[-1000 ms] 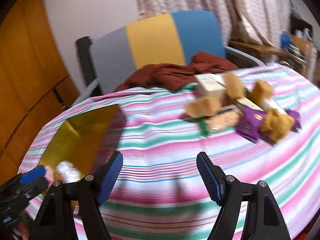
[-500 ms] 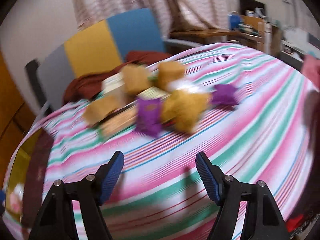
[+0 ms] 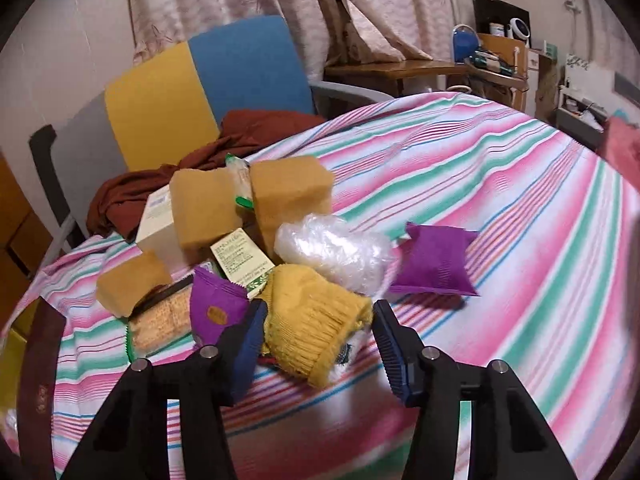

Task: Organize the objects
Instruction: 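Grasp the yellow knit glove with the right gripper, then grasp the purple snack packet with the left gripper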

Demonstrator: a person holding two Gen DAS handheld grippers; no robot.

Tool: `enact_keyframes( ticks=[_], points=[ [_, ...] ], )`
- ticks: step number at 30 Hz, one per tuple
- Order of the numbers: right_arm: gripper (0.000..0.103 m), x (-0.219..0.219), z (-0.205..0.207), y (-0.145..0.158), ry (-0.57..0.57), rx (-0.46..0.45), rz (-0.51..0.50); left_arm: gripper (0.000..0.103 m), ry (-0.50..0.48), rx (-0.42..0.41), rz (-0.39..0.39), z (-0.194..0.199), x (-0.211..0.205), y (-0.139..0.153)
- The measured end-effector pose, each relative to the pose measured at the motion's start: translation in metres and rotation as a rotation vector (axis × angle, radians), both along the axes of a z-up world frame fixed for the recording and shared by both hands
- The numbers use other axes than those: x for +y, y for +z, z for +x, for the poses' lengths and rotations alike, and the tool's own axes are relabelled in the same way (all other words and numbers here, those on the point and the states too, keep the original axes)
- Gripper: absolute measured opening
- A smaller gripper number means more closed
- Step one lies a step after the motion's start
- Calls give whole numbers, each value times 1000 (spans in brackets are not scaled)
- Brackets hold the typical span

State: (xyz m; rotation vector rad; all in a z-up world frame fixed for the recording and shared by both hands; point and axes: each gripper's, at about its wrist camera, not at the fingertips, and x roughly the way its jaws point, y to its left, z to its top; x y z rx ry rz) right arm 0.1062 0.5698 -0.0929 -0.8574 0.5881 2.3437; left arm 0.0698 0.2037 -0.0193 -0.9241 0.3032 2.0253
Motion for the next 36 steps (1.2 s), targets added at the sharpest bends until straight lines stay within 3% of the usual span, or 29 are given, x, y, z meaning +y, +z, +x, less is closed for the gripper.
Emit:
enact_keyframes(
  ticks=[10, 19, 32, 36],
  points=[
    [35, -5, 15, -9, -5, 38, -12, 52, -69, -41, -11, 1, 40, -10],
    [34, 8, 55, -15, -177, 110, -31, 52, -121, -52, -15, -10, 100, -20],
    [35, 12, 62, -26, -164, 160, -69, 52, -128, -90, -24, -57, 219, -52],
    [35, 13, 62, -28, -162, 169, -76, 52, -142, -46, -20, -64, 239, -55]
  ],
)
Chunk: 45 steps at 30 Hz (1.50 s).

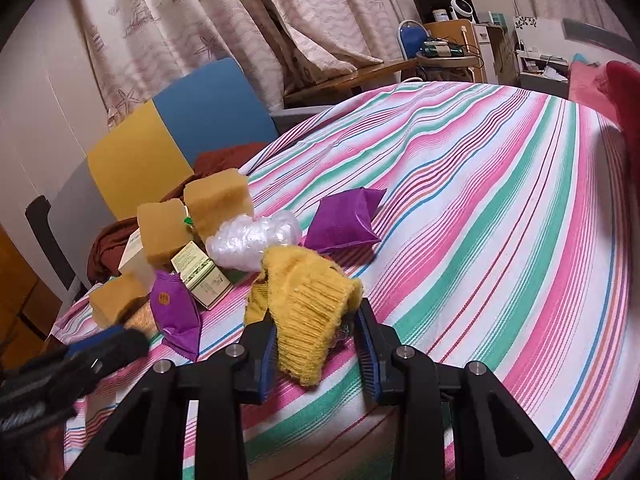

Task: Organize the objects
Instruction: 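Grasp the purple snack packet with the left gripper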

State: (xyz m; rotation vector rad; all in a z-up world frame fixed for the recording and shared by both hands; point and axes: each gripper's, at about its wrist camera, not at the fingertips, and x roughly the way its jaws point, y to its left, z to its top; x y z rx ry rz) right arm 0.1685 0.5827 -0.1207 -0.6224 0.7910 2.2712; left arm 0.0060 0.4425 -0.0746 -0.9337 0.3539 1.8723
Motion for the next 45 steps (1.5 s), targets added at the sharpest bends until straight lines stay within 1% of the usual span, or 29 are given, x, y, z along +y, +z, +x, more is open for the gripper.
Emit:
enact_keyframes(
  ticks=[3, 6, 9, 14, 15, 19, 22, 27, 36, 42, 45],
  points=[
    [35, 0, 0, -1, 1, 3, -2, 52, -15, 33, -13, -3, 12, -5],
    [35, 0, 0, -1, 1, 4, -2, 52, -37, 31, -18, -6, 20, -13],
    [35, 0, 0, -2, 1, 5, -3, 52, -35, 28, 4, -9, 20, -17],
    [35, 0, 1, -2, 0, 2, 0, 46, -29, 25, 15, -10, 18, -19],
    [35, -1, 1, -2, 0, 1, 1, 42, -30, 23, 17, -9, 17, -20],
    [35, -1, 1, -1, 0, -1, 3, 36, -35, 31, 24, -5, 8, -21],
    [35, -1, 2, -1, -1, -4, 7, 35, -31, 48, 28, 0, 1, -20],
    [35, -1, 2, -1, -2, -7, 10, 33, -29, 80, 40, 9, -12, -18],
    [37, -6, 2, 2, -13, -22, 42, 32, 8, 75, 84, 14, -38, -14],
    [35, -9, 3, 5, -21, -27, 70, 32, 13, 76, 92, 21, -55, -16],
    [34, -13, 4, 7, -23, -33, 84, 32, 32, 68, 99, 21, -66, -17]
  ],
)
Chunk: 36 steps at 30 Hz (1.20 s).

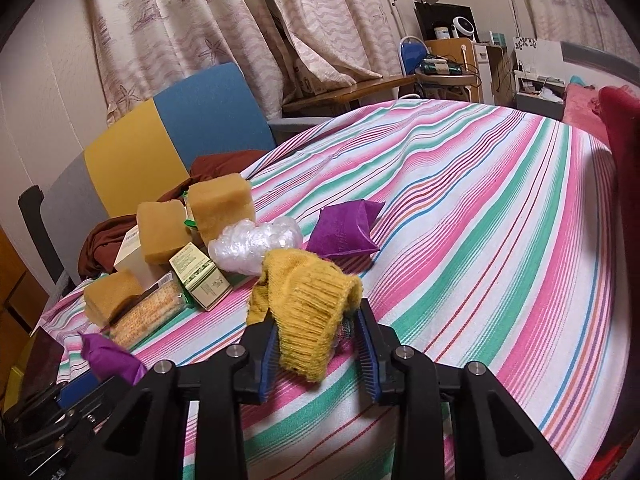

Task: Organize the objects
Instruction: 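Grasp the purple snack packet with the left gripper, then drop the purple packet into the gold tray with the left gripper while the right releases the yellow glove there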

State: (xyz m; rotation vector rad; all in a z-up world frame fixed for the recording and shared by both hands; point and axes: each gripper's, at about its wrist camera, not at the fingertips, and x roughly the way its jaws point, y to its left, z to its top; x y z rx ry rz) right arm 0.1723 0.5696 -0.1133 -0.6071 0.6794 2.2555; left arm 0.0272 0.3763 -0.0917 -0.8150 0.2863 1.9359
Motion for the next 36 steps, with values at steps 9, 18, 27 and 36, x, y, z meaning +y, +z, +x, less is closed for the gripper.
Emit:
enact_keyframes(
  ticks=[9, 18, 27, 36],
  points=[
    [32, -19, 3, 11, 10, -31, 55, 32, 13, 2, 1, 9, -26, 0],
    [32, -61, -2, 30, 118, -41, 97, 32, 2, -27, 52, 17, -58, 14],
    [32, -107, -25, 55, 240, -9, 123, 32, 58, -36, 137, 18, -117, 40],
    [32, -176, -68, 81, 447, 23, 152, 32, 202, -39, 223, -2, -194, 64]
  ],
)
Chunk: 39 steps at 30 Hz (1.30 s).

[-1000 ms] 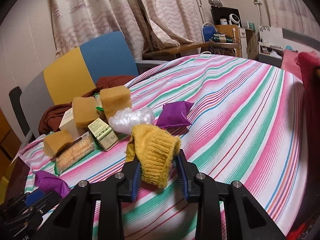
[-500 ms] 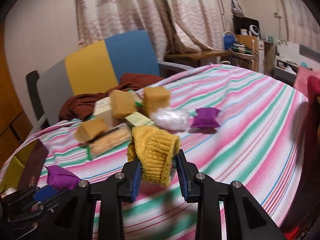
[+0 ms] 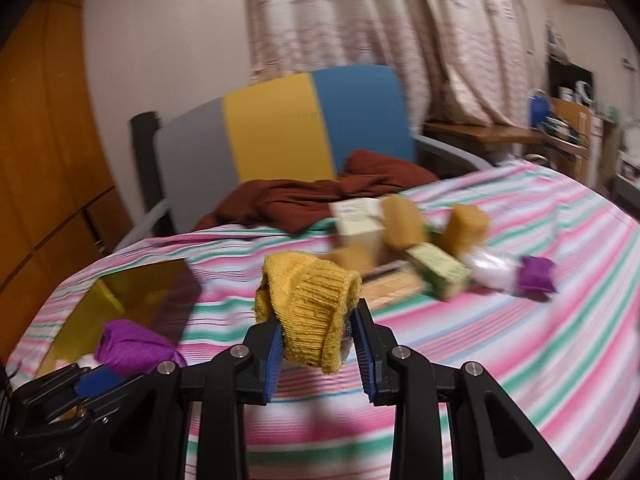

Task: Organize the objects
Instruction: 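Drop the purple packet into the gold tray with the left gripper while the right releases the yellow glove there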

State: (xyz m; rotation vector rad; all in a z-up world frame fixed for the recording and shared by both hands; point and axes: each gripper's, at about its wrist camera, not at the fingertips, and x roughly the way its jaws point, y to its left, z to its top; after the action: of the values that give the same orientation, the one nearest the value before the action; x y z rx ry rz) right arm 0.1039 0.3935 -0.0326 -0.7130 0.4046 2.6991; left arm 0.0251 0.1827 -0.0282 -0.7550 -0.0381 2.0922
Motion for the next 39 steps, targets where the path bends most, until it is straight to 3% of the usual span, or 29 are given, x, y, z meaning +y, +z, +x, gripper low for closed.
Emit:
enact_keyframes(
  ticks=[9, 13, 21, 24, 26, 28, 33, 36, 39],
  points=[
    [32, -81, -50, 8, 227, -27, 26, 32, 206, -17, 10, -36, -86, 3],
    [32, -112, -76, 6, 323, -83, 30, 32, 297, -48, -5, -61, -120, -2],
    [32, -155, -143, -2, 428, -183, -52, 32, 396, -144, -18, -106, -166, -13],
    [44, -165, -162, -10, 440, -209, -98, 32, 421, -175, -29, -119, -177, -19],
    [67, -169, -172, -13, 448, -223, -154, 32, 440, -200, -35, -127, -183, -23],
    [73, -169, -170, -12, 415, -208, -173, 32, 451, -214, -34, -132, -189, -24],
    [76, -168, -147, 0, 409, -159, -163, 32, 437, -229, -71, -136, -188, -26],
    [76, -168, -134, 4, 410, -142, -144, 41, 468, -259, -101, -139, -187, -27],
    [76, -167, -127, 6, 415, -134, -130, 50, 514, -287, -58, -139, -194, -23]
  ],
)
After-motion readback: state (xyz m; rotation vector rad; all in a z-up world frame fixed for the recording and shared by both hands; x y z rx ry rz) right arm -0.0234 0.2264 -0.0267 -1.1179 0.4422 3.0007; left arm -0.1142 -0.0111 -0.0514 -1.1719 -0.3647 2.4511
